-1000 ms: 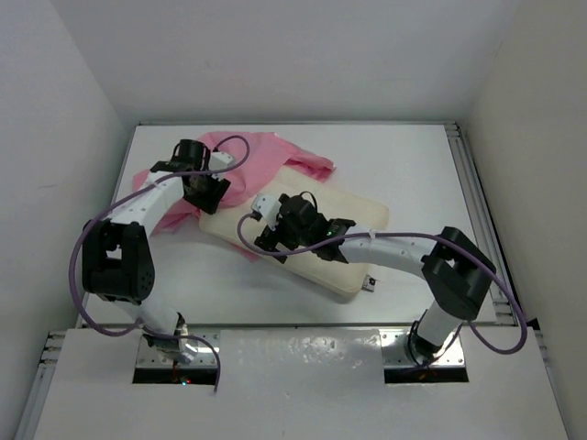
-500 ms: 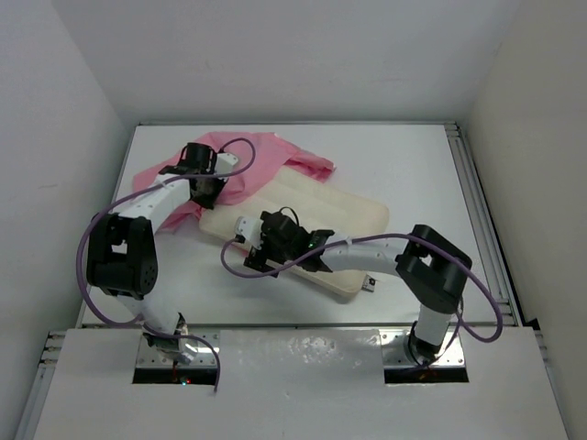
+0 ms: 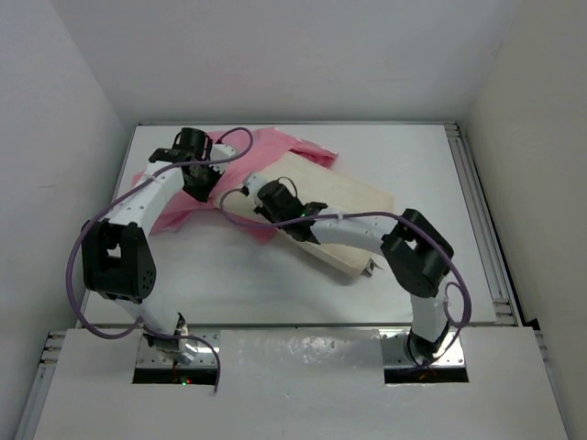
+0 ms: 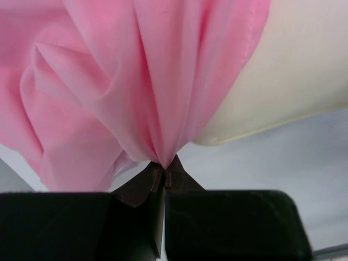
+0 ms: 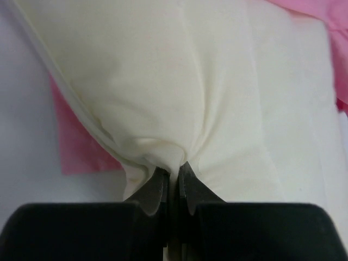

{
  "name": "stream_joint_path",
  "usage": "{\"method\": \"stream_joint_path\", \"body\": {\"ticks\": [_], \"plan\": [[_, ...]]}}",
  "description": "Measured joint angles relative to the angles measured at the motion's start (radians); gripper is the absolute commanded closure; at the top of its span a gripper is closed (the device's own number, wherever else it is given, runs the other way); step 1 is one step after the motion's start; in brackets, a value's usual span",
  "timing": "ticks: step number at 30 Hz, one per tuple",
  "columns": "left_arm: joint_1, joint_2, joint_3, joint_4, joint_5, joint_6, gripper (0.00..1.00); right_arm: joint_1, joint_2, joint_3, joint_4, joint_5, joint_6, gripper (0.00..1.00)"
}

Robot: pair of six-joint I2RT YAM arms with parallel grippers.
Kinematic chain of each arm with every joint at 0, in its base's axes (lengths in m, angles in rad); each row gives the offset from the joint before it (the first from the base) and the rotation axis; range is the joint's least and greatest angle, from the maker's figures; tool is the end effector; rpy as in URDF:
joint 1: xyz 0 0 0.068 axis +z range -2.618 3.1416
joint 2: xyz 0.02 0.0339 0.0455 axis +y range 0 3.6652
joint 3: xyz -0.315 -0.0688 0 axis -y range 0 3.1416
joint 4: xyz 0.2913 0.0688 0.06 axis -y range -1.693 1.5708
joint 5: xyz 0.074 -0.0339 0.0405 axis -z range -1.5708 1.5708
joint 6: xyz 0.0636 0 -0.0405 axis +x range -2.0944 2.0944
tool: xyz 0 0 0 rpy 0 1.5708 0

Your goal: Put the pillow into the pillowcase

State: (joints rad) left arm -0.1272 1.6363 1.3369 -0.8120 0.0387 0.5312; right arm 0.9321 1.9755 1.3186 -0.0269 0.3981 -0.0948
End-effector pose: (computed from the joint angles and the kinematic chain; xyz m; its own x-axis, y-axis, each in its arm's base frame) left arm 0.3941 -0.0529 0.2759 -0.6937 0.5990 -0.3999 0.5743 0.7951 0.1947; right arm 0.3263 0.3981 0.1889 -0.3218 -0.5798 -0.7485 -0.5941 0.7392 -0.3172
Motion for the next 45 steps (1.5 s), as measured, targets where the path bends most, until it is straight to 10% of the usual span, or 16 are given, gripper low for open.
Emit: {"method": "stream_joint_path", "body": {"ticks": [20, 22, 23, 25, 29, 31, 35, 40, 45], "plan": [[-0.098, -0.003, 0.29, -0.228, 0.407, 0.103, 1.0, -0.122, -0.043, 0.13, -0.003, -0.113, 0.267, 1.0], [-0.098, -0.003, 0.277, -0.218, 0.439, 0.094, 0.99, -0.118, -0.044, 0.112, 0.016, -0.161, 0.273, 0.86], [-0.1, -0.003, 0.266, -0.212, 0.452, 0.092, 0.85, -0.118, -0.046, 0.095, 0.031, -0.184, 0.281, 0.44], [-0.102, -0.003, 0.243, -0.21, 0.481, 0.086, 0.68, -0.126, -0.063, 0.029, 0.082, -0.241, 0.316, 0.15], [-0.099, -0.003, 0.232, -0.227, 0.538, 0.079, 0.32, -0.166, -0.187, -0.193, 0.212, -0.335, 0.417, 0.02], [-0.091, -0.003, 0.233, -0.23, 0.557, 0.076, 0.28, -0.222, -0.28, -0.301, 0.266, -0.373, 0.47, 0.05], [-0.074, -0.002, 0.246, -0.197, 0.513, 0.033, 0.24, -0.338, -0.415, -0.374, 0.305, -0.389, 0.533, 0.78], [-0.117, 0.087, 0.333, -0.045, 0.238, -0.054, 0.21, -0.464, -0.409, -0.269, 0.211, -0.382, 0.576, 0.01], [-0.172, 0.341, 0.541, 0.047, 0.018, -0.12, 0.19, -0.608, -0.218, -0.004, 0.023, -0.44, 0.556, 0.01]]}}
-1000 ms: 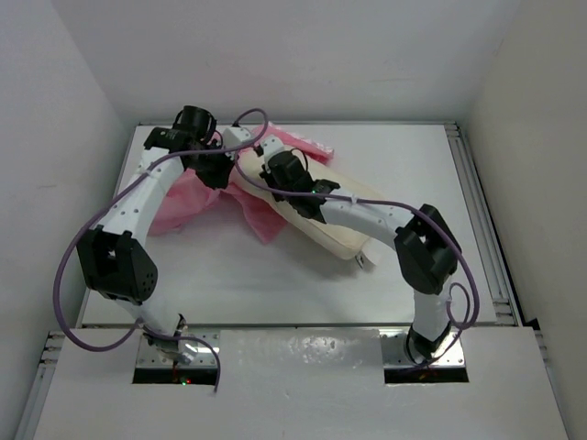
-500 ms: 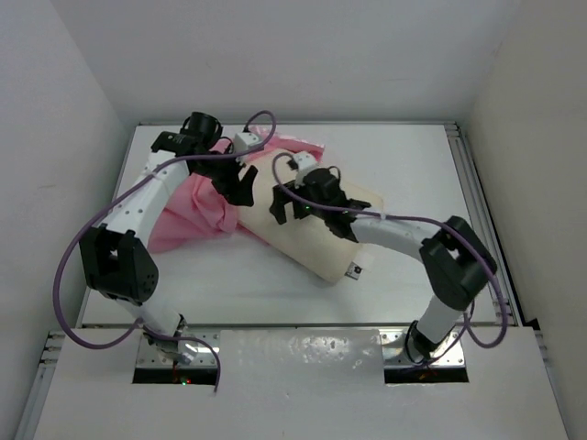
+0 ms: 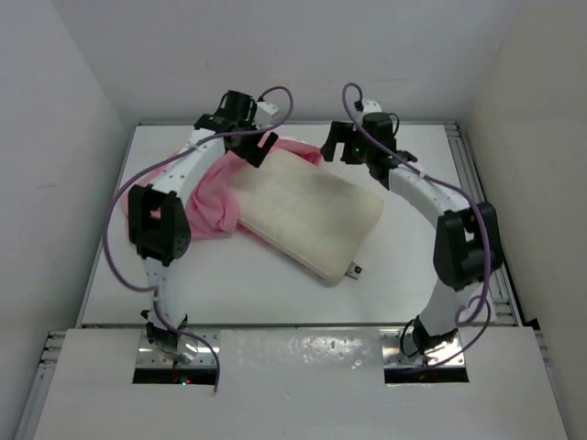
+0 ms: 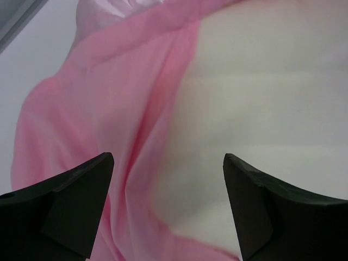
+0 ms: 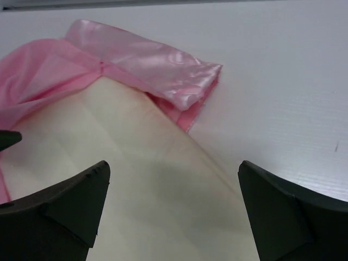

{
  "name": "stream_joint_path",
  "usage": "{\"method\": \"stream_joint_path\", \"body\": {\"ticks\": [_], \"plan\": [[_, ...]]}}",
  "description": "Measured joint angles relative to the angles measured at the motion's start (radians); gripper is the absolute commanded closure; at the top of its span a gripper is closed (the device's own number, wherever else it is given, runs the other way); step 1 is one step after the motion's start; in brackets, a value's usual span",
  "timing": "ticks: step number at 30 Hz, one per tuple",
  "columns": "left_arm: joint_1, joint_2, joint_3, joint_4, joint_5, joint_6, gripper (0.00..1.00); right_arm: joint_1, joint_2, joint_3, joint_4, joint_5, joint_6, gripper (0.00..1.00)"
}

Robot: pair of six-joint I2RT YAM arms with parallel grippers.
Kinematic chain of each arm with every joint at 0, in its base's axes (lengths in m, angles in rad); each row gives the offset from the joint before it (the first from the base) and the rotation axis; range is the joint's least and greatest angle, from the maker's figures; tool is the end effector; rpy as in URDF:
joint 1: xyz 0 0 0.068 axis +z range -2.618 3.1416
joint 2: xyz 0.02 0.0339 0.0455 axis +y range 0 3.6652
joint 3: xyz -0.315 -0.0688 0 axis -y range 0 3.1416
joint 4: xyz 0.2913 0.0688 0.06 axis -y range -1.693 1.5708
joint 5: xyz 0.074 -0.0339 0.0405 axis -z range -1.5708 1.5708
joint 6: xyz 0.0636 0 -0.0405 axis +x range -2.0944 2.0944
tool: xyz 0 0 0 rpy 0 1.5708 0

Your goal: Put the pillow into the pillowcase

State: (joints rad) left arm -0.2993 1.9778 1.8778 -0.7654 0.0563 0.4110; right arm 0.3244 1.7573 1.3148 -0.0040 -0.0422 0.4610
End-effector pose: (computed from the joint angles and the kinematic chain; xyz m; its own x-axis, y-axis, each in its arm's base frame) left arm 0.5051 -0.1596 0.3287 -0.5354 0.5827 -0.6115 0.5925 0.7750 0.2198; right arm 0.4649 0.1592 0.2931 -0.5243 0.2926 -0.7997 -0.1354 0.8985 0.4175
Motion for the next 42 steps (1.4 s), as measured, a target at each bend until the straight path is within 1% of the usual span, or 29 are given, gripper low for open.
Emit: {"method": "stream_joint_path", "body": {"ticks": [2, 4, 6, 7, 9, 10, 11, 12, 15, 16, 17, 18, 22, 27, 30, 33, 36, 39, 42], "plan": [[-0.01, 0.111, 0.09, 0.016, -0.058, -0.012, 0.19, -0.045, 0.079, 0.067, -0.045, -0.063, -0.009, 0.01], [-0.013, 0.196, 0.145, 0.023, -0.097, -0.018, 0.2, -0.083, 0.169, 0.119, -0.08, -0.153, -0.019, 0.01], [-0.013, 0.254, 0.169, 0.021, -0.12, -0.024, 0.3, -0.102, 0.254, 0.154, -0.117, -0.244, -0.032, 0.01], [-0.013, 0.272, 0.17, 0.022, -0.124, -0.029, 0.43, -0.104, 0.296, 0.167, -0.135, -0.286, -0.044, 0.01], [-0.013, 0.294, 0.17, 0.022, -0.125, -0.037, 0.62, -0.097, 0.36, 0.175, -0.171, -0.347, -0.072, 0.01], [-0.013, 0.296, 0.17, 0.024, -0.124, -0.038, 0.82, -0.089, 0.388, 0.175, -0.188, -0.374, -0.087, 0.01], [-0.014, 0.296, 0.172, 0.026, -0.124, -0.044, 0.93, -0.081, 0.408, 0.175, -0.192, -0.393, -0.101, 0.01], [-0.014, 0.296, 0.18, 0.027, -0.123, -0.04, 1.0, -0.076, 0.416, 0.175, -0.192, -0.414, -0.111, 0.12], [-0.015, 0.296, 0.204, 0.024, -0.116, -0.035, 1.0, -0.062, 0.413, 0.177, -0.2, -0.479, -0.147, 0.48], [-0.016, 0.296, 0.214, 0.02, -0.114, -0.034, 1.0, -0.055, 0.41, 0.177, -0.204, -0.495, -0.154, 0.78], [-0.019, 0.296, 0.225, 0.016, -0.113, -0.035, 1.0, -0.048, 0.407, 0.177, -0.207, -0.504, -0.168, 0.93], [-0.023, 0.296, 0.236, 0.013, -0.112, -0.035, 1.0, -0.041, 0.401, 0.177, -0.213, -0.519, -0.175, 1.0], [-0.057, 0.293, 0.291, 0.027, -0.08, -0.036, 1.0, 0.01, 0.317, 0.137, -0.238, -0.488, -0.237, 1.0], [-0.108, 0.288, 0.407, 0.017, 0.013, -0.056, 1.0, 0.139, 0.101, 0.02, -0.243, -0.409, -0.338, 1.0], [-0.124, 0.266, 0.444, -0.032, 0.084, -0.053, 1.0, 0.196, -0.013, -0.027, -0.214, -0.368, -0.355, 1.0], [-0.14, 0.245, 0.451, -0.092, 0.167, -0.018, 1.0, 0.194, -0.1, -0.076, -0.137, -0.326, -0.332, 1.0], [-0.156, 0.24, 0.451, -0.163, 0.277, 0.04, 1.0, 0.172, -0.142, -0.126, -0.067, -0.274, -0.295, 1.0], [-0.164, 0.24, 0.453, -0.247, 0.402, 0.123, 1.0, 0.15, -0.143, -0.173, -0.014, -0.204, -0.243, 1.0], [-0.164, 0.238, 0.456, -0.326, 0.517, 0.193, 1.0, 0.137, -0.116, -0.195, 0.038, -0.166, -0.145, 1.0]]}}
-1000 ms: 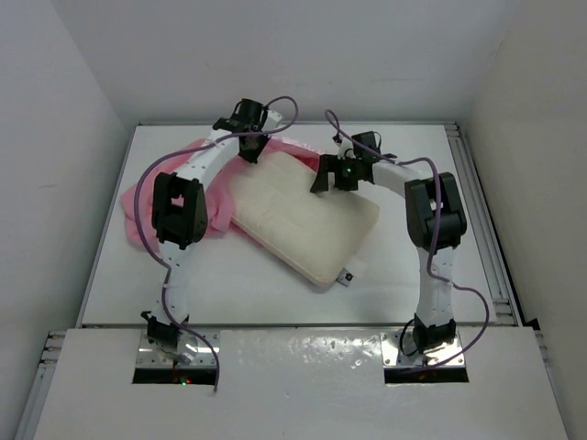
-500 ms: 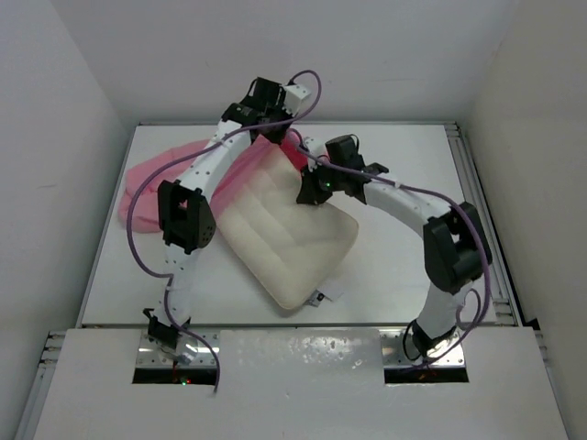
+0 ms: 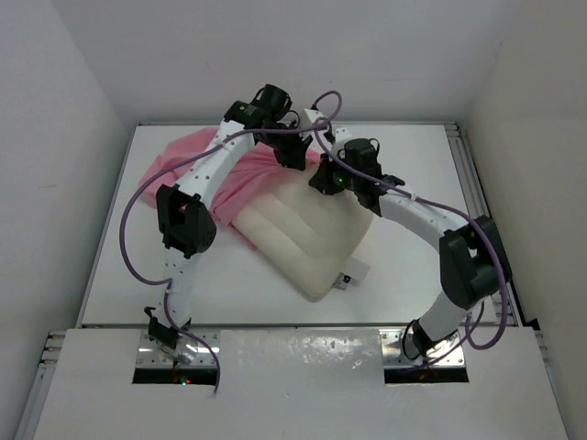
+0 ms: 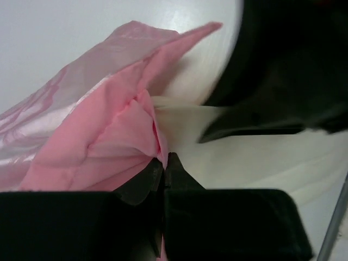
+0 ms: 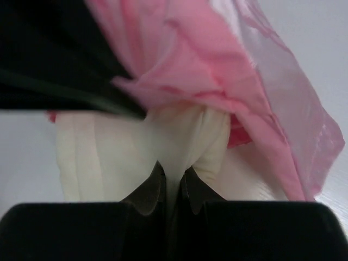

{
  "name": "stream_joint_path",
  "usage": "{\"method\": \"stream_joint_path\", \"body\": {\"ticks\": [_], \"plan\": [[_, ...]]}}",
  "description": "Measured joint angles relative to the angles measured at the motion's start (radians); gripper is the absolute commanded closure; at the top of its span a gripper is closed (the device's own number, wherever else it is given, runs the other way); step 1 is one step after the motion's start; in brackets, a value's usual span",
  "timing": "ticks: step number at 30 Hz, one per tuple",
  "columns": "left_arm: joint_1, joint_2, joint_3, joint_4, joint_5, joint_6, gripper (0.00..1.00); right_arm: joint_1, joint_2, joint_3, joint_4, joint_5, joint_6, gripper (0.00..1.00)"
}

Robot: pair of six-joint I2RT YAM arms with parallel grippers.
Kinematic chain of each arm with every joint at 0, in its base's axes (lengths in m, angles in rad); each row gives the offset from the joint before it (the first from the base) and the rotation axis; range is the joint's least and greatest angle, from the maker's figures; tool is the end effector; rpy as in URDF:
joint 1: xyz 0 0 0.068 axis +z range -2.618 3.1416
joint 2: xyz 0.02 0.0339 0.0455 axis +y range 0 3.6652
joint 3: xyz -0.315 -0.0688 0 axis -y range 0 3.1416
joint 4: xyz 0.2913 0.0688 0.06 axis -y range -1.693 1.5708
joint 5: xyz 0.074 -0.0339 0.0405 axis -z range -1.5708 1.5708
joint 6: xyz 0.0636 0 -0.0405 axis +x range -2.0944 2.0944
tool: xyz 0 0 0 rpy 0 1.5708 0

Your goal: Put the pillow into the pillowcase

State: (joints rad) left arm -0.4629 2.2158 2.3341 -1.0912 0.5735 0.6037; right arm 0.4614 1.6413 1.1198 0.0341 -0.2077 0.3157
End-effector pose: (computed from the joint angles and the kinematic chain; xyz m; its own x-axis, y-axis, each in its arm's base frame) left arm 0.4886 -0.2824 0.3539 -0.2407 0.6531 -0.7180 0.9536 0.2970 -0.0496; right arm 0.3927 0.2099 0.2708 -0.5845 0.0487 -0.8099 -0.4390 0.8205 0.3661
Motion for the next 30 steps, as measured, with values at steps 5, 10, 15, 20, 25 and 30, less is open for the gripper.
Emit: {"method": "stream_joint_path", "body": {"ticks": [5, 10, 15, 20, 25, 30], "plan": [[0.0, -0.016, -0.042, 0.004, 0.059, -0.004, 0.41, -0.013, 0.101, 0.0, 0.092, 0.058, 0.186, 0.69], [0.025, -0.048, -0.109, 0.071, 0.038, -0.108, 0.0, -0.067, 0.196, 0.034, 0.055, 0.084, 0.292, 0.01], [0.114, -0.22, -0.306, 0.166, -0.034, -0.189, 0.0, -0.131, 0.145, 0.043, -0.005, 0.097, 0.224, 0.02], [0.264, -0.501, -0.571, 0.254, -0.103, -0.272, 0.61, -0.076, -0.014, 0.049, -0.104, 0.129, 0.063, 1.0], [0.389, -0.737, -0.902, 0.332, -0.109, -0.388, 1.0, 0.121, -0.084, 0.061, -0.181, 0.227, -0.066, 0.08], [0.419, -0.75, -1.249, 0.362, -0.152, -0.513, 0.71, 0.375, -0.082, 0.02, -0.192, 0.336, -0.187, 0.01]]}}
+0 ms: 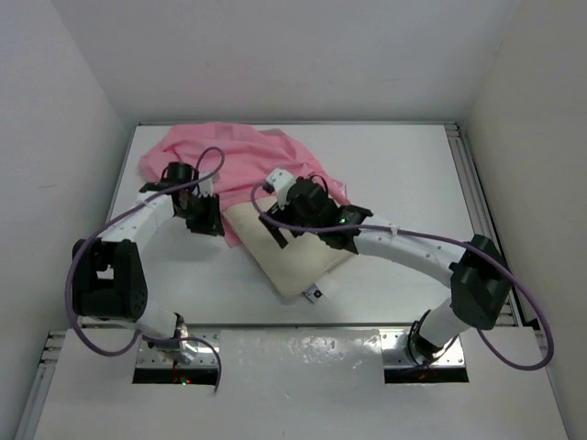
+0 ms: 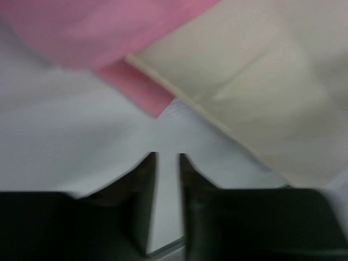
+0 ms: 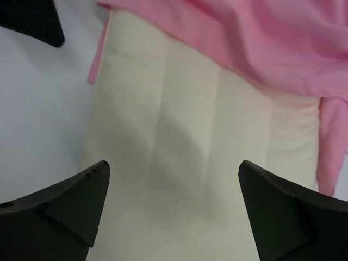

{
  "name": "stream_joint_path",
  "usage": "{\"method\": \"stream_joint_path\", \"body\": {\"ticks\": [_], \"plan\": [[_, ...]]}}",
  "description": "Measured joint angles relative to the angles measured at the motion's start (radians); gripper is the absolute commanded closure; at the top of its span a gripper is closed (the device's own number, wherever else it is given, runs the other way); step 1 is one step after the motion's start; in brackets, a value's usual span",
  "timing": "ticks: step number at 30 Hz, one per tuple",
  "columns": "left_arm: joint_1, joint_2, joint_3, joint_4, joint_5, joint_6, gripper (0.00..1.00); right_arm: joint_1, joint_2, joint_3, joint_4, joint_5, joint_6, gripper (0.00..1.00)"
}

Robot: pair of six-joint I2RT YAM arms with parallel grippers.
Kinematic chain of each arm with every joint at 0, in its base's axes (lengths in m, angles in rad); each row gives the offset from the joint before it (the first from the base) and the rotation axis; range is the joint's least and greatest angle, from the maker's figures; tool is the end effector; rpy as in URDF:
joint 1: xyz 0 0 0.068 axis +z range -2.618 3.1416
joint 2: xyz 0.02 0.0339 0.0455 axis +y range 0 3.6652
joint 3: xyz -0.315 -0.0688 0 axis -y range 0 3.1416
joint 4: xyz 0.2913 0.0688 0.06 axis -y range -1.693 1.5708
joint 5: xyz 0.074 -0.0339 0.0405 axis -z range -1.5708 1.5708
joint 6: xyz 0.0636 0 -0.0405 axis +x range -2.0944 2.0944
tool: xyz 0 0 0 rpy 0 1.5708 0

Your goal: Put the pillow into the pillowcase

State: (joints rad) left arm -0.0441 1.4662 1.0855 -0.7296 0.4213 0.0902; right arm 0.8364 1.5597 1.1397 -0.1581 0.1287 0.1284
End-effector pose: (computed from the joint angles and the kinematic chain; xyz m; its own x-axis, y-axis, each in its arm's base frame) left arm 0.3371 -0.0409 0.2560 -0.8713 0.1207 -0.4756 0.3015 0.8964 -0.3248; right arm 0.2887 0.3076 0.2896 -0.4482 -0.3069 -0.8396 -0.6117 0.7902 0.0377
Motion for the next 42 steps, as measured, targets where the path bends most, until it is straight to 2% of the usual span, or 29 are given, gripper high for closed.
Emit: {"method": "stream_joint_path", "body": {"ticks": [2, 3, 5, 7, 9, 11, 13, 15, 19, 21, 23, 24, 29, 32, 34, 35, 36, 42], "plan": [[0.007, 0.027, -0.09, 0.015, -0.05, -0.047, 0.65, 0.072, 0.007, -0.015, 0.001, 0.045, -0.027, 0.01], [0.006, 0.037, -0.126, 0.03, -0.082, -0.071, 0.57, 0.1, 0.013, -0.018, 0.001, 0.067, -0.039, 0.01], [0.002, 0.053, -0.158, 0.064, -0.135, -0.107, 0.5, 0.139, 0.029, -0.018, 0.008, 0.106, -0.051, 0.01], [-0.013, 0.069, -0.159, 0.117, -0.179, -0.139, 0.36, 0.161, 0.049, -0.018, 0.015, 0.135, -0.051, 0.01], [-0.025, 0.088, -0.161, 0.19, -0.202, -0.169, 0.31, 0.175, 0.071, -0.018, 0.016, 0.151, -0.045, 0.01], [-0.034, 0.114, -0.163, 0.252, -0.201, -0.198, 0.31, 0.183, 0.082, -0.021, 0.019, 0.163, -0.034, 0.01], [-0.04, 0.154, -0.164, 0.302, -0.205, -0.225, 0.34, 0.191, 0.084, -0.033, 0.023, 0.198, -0.015, 0.01], [-0.046, 0.203, -0.164, 0.331, -0.229, -0.25, 0.42, 0.195, 0.084, -0.042, 0.024, 0.232, 0.005, 0.01], [-0.064, 0.251, -0.132, 0.36, -0.281, -0.284, 0.47, 0.195, 0.084, -0.071, 0.045, 0.261, 0.023, 0.01], [-0.085, 0.269, -0.113, 0.367, -0.311, -0.306, 0.63, 0.197, 0.084, -0.085, 0.051, 0.253, 0.021, 0.01], [-0.102, 0.283, -0.107, 0.393, -0.322, -0.315, 0.93, 0.201, 0.084, -0.093, 0.052, 0.24, 0.017, 0.01], [-0.107, 0.291, -0.105, 0.406, -0.316, -0.327, 1.0, 0.203, 0.087, -0.095, 0.051, 0.232, 0.014, 0.01], [-0.097, 0.32, -0.091, 0.435, -0.251, -0.344, 1.0, 0.207, 0.148, -0.085, 0.051, 0.185, 0.01, 0.01], [-0.071, 0.32, -0.092, 0.433, -0.201, -0.342, 1.0, 0.202, 0.238, -0.039, 0.041, 0.172, 0.012, 0.02], [-0.063, 0.315, -0.093, 0.42, -0.178, -0.323, 1.0, 0.195, 0.293, 0.023, 0.016, 0.154, 0.017, 0.38], [-0.06, 0.306, -0.094, 0.41, -0.165, -0.302, 1.0, 0.188, 0.312, 0.05, 0.01, 0.141, 0.026, 0.65], [-0.061, 0.293, -0.095, 0.397, -0.156, -0.274, 1.0, 0.176, 0.329, 0.074, 0.005, 0.122, 0.033, 1.0], [-0.109, 0.117, -0.085, 0.34, -0.087, -0.021, 1.0, 0.05, 0.356, 0.182, -0.061, -0.028, 0.127, 1.0]]}}
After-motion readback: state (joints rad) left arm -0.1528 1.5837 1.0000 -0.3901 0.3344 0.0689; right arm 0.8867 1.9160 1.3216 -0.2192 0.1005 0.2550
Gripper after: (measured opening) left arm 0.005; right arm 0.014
